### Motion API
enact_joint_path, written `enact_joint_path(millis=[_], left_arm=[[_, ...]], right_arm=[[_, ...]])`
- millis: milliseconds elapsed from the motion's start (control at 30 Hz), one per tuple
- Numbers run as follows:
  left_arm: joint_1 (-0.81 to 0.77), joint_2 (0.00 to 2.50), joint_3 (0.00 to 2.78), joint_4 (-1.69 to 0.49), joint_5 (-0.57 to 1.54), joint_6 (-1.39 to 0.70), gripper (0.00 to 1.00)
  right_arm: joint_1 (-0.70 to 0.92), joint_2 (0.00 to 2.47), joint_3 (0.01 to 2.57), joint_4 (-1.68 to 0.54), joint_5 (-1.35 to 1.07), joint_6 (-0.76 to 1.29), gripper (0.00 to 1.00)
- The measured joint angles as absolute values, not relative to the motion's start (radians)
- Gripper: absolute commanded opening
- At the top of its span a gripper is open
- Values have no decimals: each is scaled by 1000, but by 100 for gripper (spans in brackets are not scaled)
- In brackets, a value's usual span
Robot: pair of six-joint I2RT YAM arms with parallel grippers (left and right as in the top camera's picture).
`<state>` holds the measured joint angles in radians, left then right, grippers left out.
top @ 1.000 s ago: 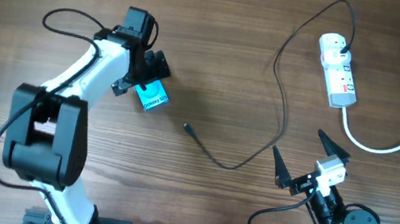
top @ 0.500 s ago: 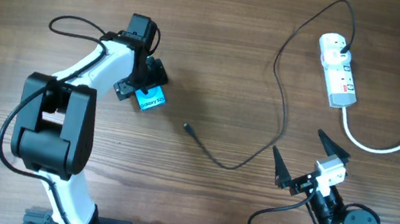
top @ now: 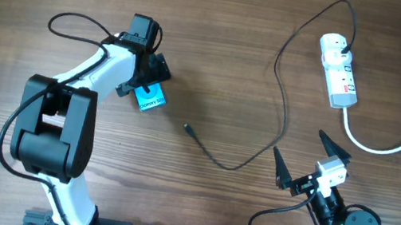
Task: Plug charger to phone and switch on socket
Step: 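Move the left gripper over the Galaxy S25 phone and grasp it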
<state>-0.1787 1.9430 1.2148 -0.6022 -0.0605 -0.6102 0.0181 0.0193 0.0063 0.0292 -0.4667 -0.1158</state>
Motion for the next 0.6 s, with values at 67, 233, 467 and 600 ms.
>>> enact_joint_path(millis=[67,233,467,600], left_arm=[[-183,1943,1211,-601,-68,-607,85],[-200,1943,1203,-619,-98,-604,83],[-216,1939,1202,-728,-84,-604,80],[-216,1936,1201,-747,-64,-605,94]], right_arm=[[18,19,6,29,-467,-116,100],[18,19,6,29,-467,-116,100],[18,19,6,29,-467,-116,100],[18,19,6,29,-467,-116,100]])
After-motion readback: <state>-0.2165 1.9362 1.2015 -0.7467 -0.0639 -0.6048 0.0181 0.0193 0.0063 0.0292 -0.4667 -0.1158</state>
